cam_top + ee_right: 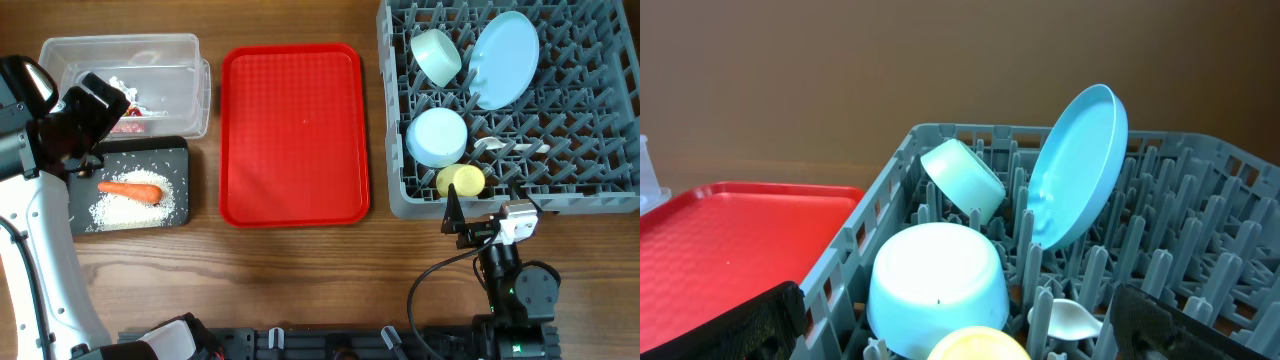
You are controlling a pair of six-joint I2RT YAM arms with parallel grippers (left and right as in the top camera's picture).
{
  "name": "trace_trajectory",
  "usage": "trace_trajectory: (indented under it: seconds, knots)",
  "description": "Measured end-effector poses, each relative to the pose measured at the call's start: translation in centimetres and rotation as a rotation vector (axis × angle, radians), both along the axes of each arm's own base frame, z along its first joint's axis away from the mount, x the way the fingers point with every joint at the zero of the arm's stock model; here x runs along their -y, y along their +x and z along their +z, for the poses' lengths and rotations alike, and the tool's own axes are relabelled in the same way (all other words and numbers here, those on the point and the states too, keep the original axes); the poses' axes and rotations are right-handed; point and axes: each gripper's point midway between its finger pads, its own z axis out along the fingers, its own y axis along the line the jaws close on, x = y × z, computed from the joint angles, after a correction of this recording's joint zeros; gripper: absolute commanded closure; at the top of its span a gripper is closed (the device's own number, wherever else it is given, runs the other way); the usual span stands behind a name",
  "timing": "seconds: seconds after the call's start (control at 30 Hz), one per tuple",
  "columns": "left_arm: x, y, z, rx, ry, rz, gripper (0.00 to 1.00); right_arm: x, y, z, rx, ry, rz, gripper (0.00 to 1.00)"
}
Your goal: Sort waste into correct bins and load items into the dishwasher rack
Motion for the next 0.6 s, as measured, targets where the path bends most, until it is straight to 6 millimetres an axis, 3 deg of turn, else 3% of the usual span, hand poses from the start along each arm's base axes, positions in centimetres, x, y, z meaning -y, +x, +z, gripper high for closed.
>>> trace_trajectory:
  seconds: [0.27, 0.37, 0.47, 0.6]
  knots:
    - [0.7, 0.0, 0.5, 0.011, 0.014, -0.017, 0.00, 0.0, 0.0, 0.0, 0.000, 0.000, 0.000, 0.00]
    - [3.4, -0.2, 2.4, 0.057, 0.061, -0.084, 0.00, 0.0, 0.0, 0.0, 0.000, 0.000, 0.000, 0.00]
    - [6.9, -0.8, 5.5, 0.159, 0.167, -0.159, 0.00, 0.0, 0.0, 0.0, 0.000, 0.000, 0.000, 0.00]
    - [9.5, -2.3, 8.7, 0.353, 0.299, -0.217, 0.00, 0.0, 0.0, 0.0, -0.001, 0.000, 0.000, 0.00]
